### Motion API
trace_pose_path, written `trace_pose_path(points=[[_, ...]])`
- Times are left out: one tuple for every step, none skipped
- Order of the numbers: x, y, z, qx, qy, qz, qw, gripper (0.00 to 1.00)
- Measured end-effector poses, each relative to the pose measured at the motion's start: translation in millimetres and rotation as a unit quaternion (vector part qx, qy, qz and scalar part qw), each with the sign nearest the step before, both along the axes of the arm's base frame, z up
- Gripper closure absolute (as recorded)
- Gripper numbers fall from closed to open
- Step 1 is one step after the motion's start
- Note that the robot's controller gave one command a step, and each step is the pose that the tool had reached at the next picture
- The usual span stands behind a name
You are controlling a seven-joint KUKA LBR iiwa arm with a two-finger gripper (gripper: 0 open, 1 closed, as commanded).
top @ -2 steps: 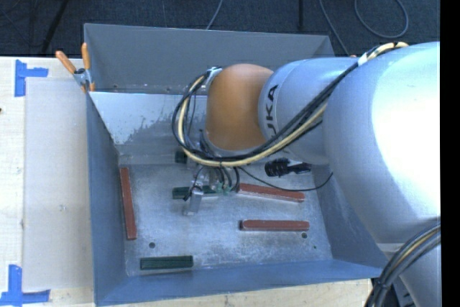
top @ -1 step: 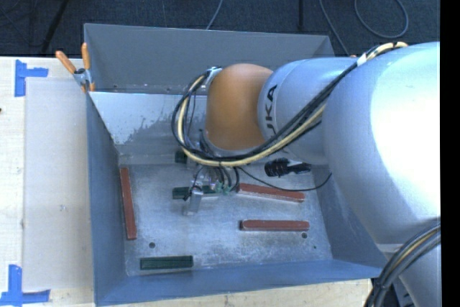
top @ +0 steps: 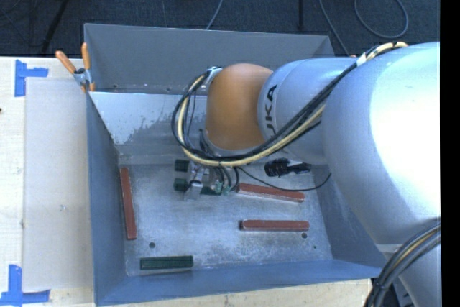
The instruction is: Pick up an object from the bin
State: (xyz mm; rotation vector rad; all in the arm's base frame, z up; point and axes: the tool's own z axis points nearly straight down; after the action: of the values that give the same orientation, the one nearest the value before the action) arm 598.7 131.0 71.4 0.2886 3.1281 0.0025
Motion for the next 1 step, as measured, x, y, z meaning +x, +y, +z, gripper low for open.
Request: trace_pose_path(points=[[1.2,0.3,40.1,0.0,-0.0017,-0.001,1.0,1.0]])
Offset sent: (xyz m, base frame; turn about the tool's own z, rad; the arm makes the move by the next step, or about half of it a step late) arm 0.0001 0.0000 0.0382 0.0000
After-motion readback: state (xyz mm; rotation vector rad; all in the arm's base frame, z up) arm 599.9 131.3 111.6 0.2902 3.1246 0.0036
